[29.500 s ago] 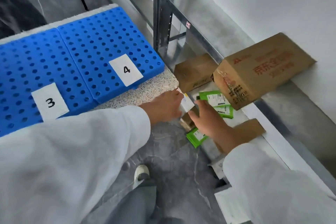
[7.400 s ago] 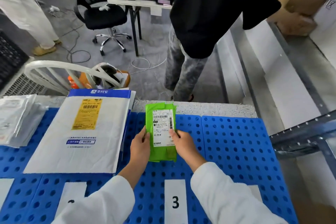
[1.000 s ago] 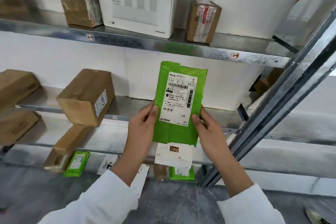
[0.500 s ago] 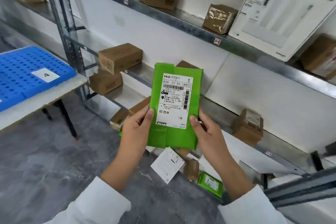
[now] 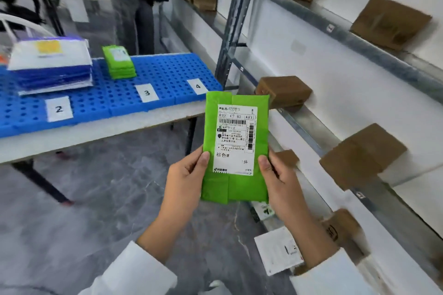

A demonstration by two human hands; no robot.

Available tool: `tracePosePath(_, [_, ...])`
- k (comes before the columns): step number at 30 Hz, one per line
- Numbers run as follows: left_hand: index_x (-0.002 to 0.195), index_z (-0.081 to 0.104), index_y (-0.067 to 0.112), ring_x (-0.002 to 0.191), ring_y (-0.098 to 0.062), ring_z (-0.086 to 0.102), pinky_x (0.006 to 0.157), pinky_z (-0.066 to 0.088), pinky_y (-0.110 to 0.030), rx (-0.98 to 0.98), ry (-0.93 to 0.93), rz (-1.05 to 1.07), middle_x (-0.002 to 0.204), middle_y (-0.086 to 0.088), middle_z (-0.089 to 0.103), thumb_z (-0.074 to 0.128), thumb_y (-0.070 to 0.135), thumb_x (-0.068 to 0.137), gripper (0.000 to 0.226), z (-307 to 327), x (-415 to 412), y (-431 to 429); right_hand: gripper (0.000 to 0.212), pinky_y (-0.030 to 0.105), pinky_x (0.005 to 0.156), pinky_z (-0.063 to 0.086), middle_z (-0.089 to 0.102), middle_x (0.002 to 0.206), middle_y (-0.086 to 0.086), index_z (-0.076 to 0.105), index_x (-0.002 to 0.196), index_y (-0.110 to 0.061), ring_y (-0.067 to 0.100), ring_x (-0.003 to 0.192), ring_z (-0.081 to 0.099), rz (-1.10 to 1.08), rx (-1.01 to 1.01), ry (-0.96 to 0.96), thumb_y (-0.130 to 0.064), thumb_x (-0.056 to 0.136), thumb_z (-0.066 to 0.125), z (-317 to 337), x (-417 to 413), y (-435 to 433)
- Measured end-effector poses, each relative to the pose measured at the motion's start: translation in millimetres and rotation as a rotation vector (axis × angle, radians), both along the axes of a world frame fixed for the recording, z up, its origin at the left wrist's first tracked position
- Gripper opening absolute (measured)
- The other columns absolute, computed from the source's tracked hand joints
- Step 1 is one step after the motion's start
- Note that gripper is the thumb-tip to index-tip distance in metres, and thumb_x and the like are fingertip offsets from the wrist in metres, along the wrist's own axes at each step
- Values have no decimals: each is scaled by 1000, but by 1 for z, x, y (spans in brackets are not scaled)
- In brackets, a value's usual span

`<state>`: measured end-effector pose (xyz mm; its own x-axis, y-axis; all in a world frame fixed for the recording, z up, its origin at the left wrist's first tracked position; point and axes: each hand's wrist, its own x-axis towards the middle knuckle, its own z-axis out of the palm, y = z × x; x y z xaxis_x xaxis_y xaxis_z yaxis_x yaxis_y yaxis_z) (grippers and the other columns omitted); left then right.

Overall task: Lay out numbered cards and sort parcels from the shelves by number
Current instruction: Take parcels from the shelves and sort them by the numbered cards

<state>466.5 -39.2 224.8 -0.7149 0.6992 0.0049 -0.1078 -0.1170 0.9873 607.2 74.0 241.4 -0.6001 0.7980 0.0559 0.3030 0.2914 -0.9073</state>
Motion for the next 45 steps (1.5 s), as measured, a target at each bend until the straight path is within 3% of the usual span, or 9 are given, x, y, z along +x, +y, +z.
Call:
tracePosePath(4, [110, 63, 34, 85, 13, 65, 66, 47, -3, -35, 0, 118, 86, 30, 70, 51, 12, 99, 28, -3, -29, -10, 47, 28, 106, 42, 57, 132, -19, 47, 140, -32, -5, 123, 51, 89, -41, 13, -44, 95, 43, -10, -44, 7])
tracePosePath(8, [114, 63, 33, 88, 10, 66, 69, 49, -5, -92, 6, 230, 89, 29, 71, 52, 14, 98, 27, -5, -58, -2, 45, 4, 95, 38, 53, 132, -24, 43, 142, -31, -20, 116, 46, 190, -72, 0, -38, 98, 42, -16, -83, 26])
tracePosePath(19, [118, 68, 24, 94, 2, 67, 73, 54, -13, -235, 146, 369, 99, 20, 73, 55, 23, 96, 25, 30, -145, 91, 34, -7, 78, 33, 47, 97, -54, 37, 128, -53, -36, 97, 41, 312, -162, 71, -39, 97, 43, -8, -191, 140])
tracePosePath(22, [117, 67, 28, 91, 4, 68, 76, 56, -20, -247, 160, 436, 93, 24, 73, 56, 26, 96, 25, 32, -163, 117, 29, -6, 79, 35, 50, 96, -51, 39, 117, -55, -35, 97, 43, 370, -186, 86, -33, 98, 44, -4, -216, 168])
tracePosePath(25, [109, 64, 35, 81, 15, 64, 63, 48, -4, -228, 134, 475, 80, 34, 69, 56, 22, 96, 20, 30, -179, 138, 29, -1, 89, 39, 51, 112, -41, 40, 118, -54, -31, 102, 45, 441, -184, 93, -34, 98, 43, -5, -242, 192])
tracePosePath(29, [103, 63, 39, 77, 15, 64, 59, 46, -3, -222, 126, 521, 78, 33, 69, 54, 21, 96, 20, 29, -200, 153, 46, 25, 104, 44, 55, 132, -23, 43, 139, -40, -9, 120, 50, 498, -200, 89, -46, 94, 43, -12, -272, 208])
tracePosePath(35, [111, 63, 39, 81, 8, 67, 67, 52, -10, -258, 130, 575, 85, 29, 71, 54, 22, 97, 23, 19, -247, 165, 48, -6, 79, 36, 49, 111, -40, 41, 142, -31, -35, 95, 43, 536, -192, 25, -40, 95, 43, -12, -327, 225])
tracePosePath(40, [102, 61, 44, 81, 17, 63, 63, 46, -2, -269, 142, 505, 82, 36, 68, 55, 20, 96, 26, 9, -301, 168, 49, 9, 94, 41, 53, 124, -34, 44, 140, -38, -16, 113, 48, 552, -92, -79, -48, 93, 41, -16, -373, 241])
tracePosePath(45, [120, 62, 32, 88, 9, 66, 72, 48, -6, -224, 55, 449, 90, 30, 70, 55, 25, 95, 26, -2, -366, 178, 45, 6, 92, 40, 50, 118, -40, 43, 139, -40, -20, 107, 47, 500, -70, -132, -46, 94, 42, -15, -430, 252])
